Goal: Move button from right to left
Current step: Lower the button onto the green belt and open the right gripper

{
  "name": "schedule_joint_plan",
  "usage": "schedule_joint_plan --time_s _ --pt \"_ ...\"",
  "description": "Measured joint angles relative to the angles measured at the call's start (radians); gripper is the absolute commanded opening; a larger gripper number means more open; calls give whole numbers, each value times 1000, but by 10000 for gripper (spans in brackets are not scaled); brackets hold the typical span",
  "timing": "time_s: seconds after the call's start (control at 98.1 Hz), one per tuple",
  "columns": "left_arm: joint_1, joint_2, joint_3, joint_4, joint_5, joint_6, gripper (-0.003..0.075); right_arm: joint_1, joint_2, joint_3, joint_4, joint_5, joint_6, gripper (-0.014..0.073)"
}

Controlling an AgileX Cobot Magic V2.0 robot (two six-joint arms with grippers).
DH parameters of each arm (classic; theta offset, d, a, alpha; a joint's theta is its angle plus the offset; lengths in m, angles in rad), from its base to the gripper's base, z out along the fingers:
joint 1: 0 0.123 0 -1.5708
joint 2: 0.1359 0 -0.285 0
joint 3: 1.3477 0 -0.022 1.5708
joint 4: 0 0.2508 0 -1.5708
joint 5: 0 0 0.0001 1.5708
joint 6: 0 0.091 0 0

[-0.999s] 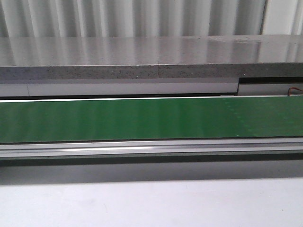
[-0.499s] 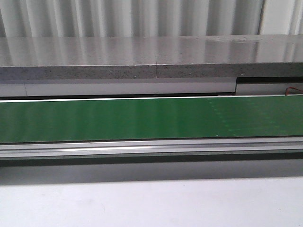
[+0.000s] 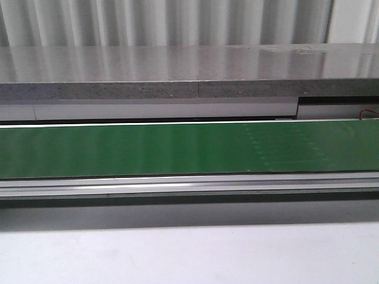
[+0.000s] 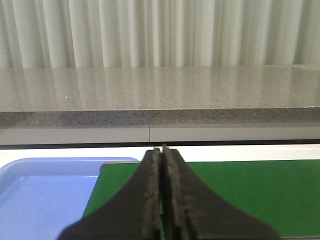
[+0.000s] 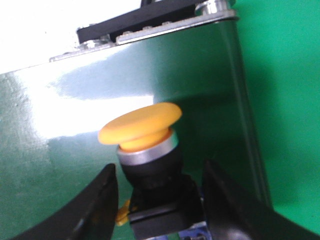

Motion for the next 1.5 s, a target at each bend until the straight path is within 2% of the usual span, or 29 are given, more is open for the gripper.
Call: schedule_joint_plan --time_s 0.438,0.509,0.683,0.754,1.019,1.304,1.498 --pt "0 0 0 0 0 0 -20 0 74 0 20 -16 4 249" --pt "0 0 0 -1 0 0 -20 0 82 0 29 -19 6 308" --pt "0 0 0 -2 0 0 -20 0 84 0 41 -19 6 564" --pt "0 0 0 -2 0 0 -20 0 84 0 41 -19 6 618" --pt "0 0 0 -2 0 0 -20 0 23 0 38 -35 -11 615" --pt "0 0 0 -2 0 0 -20 21 -220 4 35 -80 -69 615" --pt "0 0 0 -2 0 0 -20 80 -421 91 35 -164 -134 615"
